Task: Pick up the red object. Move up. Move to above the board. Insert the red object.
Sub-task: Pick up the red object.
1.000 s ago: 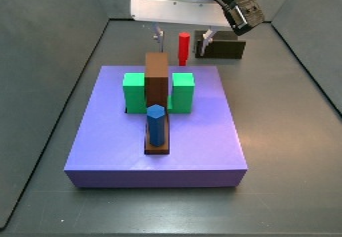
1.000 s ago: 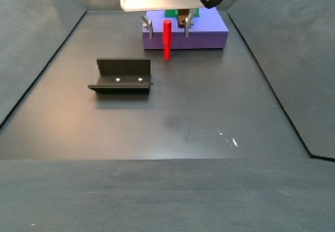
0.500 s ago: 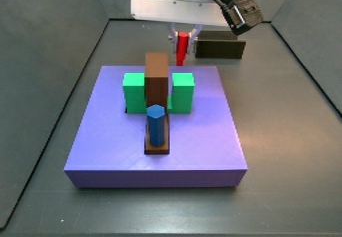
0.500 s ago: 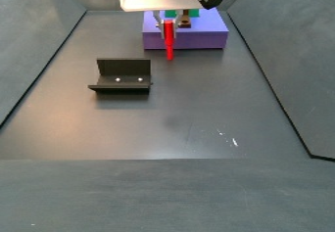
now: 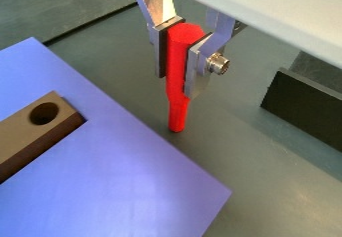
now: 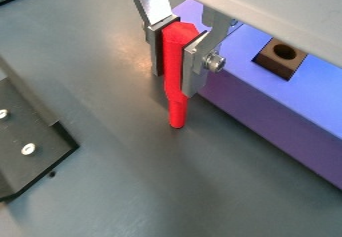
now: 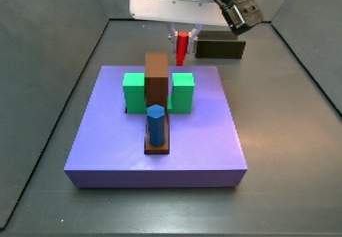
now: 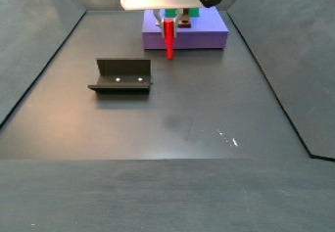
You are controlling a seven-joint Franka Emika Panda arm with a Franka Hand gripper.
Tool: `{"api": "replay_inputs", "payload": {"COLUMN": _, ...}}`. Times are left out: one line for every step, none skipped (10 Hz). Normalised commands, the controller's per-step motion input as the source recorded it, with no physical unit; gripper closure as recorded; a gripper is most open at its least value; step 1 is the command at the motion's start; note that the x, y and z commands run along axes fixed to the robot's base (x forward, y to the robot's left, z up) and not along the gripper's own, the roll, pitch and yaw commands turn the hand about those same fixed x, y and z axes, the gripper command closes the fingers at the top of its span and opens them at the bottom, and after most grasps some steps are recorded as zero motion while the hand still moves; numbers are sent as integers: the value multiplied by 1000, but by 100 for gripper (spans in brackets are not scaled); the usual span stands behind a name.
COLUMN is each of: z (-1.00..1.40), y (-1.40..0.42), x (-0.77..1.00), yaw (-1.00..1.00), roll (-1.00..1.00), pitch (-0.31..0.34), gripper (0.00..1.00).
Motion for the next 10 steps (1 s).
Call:
{"api": "replay_inputs", "payload": {"z": 0, "y": 0, "x": 0, "yaw": 0, "roll": 0, "pitch": 0, "gripper": 100}}
{"api": "replay_inputs", "payload": {"z": 0, "y": 0, "x": 0, "yaw": 0, "roll": 0, "pitch": 0, "gripper": 100}}
{"api": "replay_inputs", "payload": {"z": 0, "y": 0, "x": 0, "yaw": 0, "roll": 0, "pitch": 0, "gripper": 100}}
{"api": "replay_inputs", "payload": {"z": 0, "y": 0, "x": 0, "yaw": 0, "roll": 0, "pitch": 0, "gripper": 100}}
{"api": "replay_inputs", "payload": {"z": 0, "y": 0, "x": 0, "yaw": 0, "roll": 0, "pitch": 0, "gripper": 100}}
{"api": "replay_inputs", "payload": {"z": 0, "y": 0, "x": 0, "yaw": 0, "roll": 0, "pitch": 0, "gripper": 100}}
{"api": "replay_inputs", "payload": {"z": 0, "y": 0, "x": 0, "yaw": 0, "roll": 0, "pitch": 0, "gripper": 100}}
{"api": "replay_inputs", "payload": {"z": 0, "y": 0, "x": 0, "yaw": 0, "roll": 0, "pitch": 0, "gripper": 100}}
{"api": "replay_inputs", "payload": {"z": 0, "y": 0, "x": 0, "yaw": 0, "roll": 0, "pitch": 0, "gripper": 100}}
{"api": "replay_inputs", "payload": {"z": 0, "y": 0, "x": 0, "yaw": 0, "roll": 0, "pitch": 0, "gripper": 100}}
